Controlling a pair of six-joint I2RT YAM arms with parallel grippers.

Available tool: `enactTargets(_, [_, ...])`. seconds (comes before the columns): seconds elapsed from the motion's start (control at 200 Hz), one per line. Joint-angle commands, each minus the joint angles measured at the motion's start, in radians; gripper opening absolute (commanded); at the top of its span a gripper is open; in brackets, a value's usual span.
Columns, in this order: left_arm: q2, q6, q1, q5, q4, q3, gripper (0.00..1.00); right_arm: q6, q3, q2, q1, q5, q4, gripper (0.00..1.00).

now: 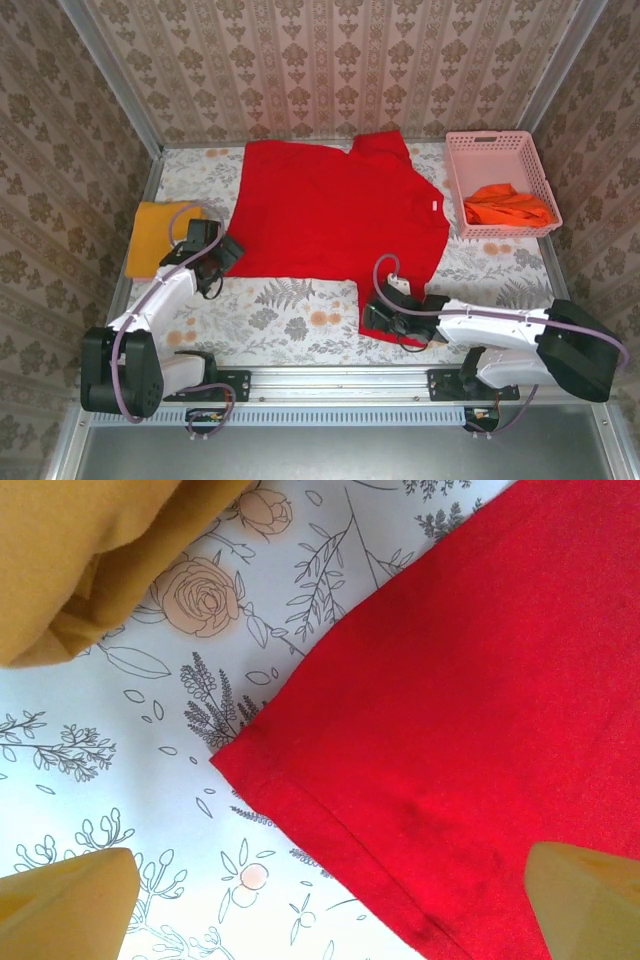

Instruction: Fold and stack the t-shirts

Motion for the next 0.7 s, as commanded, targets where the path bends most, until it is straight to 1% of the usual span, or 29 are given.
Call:
enactTargets(0.0, [-0.017, -0.022, -0.008, -0.012, -0.012, -0.013, 1.0, -0.01, 0.027, -0.063, 0.007, -0.045, -0.1, 0.66])
enactTargets(0.095, [-0.011, -0.027, -0.009, 0.001, 0.006, -0.012, 1.0, -0.058, 0.063, -0.137, -0.008, 0.012, -0.147, 0.67])
enactTargets(0.175, [0.006, -0.03, -0.011, 0.021, 0.029, -0.012, 1.0, -0.075, 0.062, -0.194, -0.063, 0.057, -0.185, 0.67])
enactTargets(0.215, [0.02, -0.032, -0.01, 0.035, 0.042, -0.011, 1.0, -0.089, 0.047, -0.218, -0.109, 0.07, -0.188, 0.66])
enactTargets(0.26, [0.037, -0.032, -0.012, 0.051, 0.054, -0.006, 1.0, -0.109, 0.02, -0.237, -0.172, 0.058, -0.169, 0.64])
enactTargets(0.3, [0.051, -0.035, -0.014, 0.059, 0.067, -0.005, 1.0, -0.131, -0.009, -0.241, -0.23, 0.02, -0.136, 0.63])
enactTargets(0.37, [0.074, -0.042, -0.014, 0.065, 0.086, -0.004, 1.0, -0.158, -0.036, -0.226, -0.272, 0.0, -0.096, 0.62])
enactTargets(0.45, [0.099, -0.055, -0.013, 0.066, 0.095, 0.0, 0.99, -0.17, -0.041, -0.179, -0.275, -0.006, -0.075, 0.61])
enactTargets(0.54, [0.126, -0.086, -0.01, 0.075, 0.088, 0.008, 0.94, -0.144, -0.072, -0.123, -0.266, -0.046, -0.025, 0.58])
enactTargets(0.63, [0.135, -0.118, -0.011, 0.068, 0.078, 0.0, 0.91, -0.106, -0.104, -0.087, -0.22, -0.052, 0.008, 0.55])
enactTargets(0.695, [0.128, -0.137, -0.011, 0.029, 0.06, -0.011, 0.88, -0.076, -0.11, -0.066, -0.181, -0.034, -0.008, 0.55])
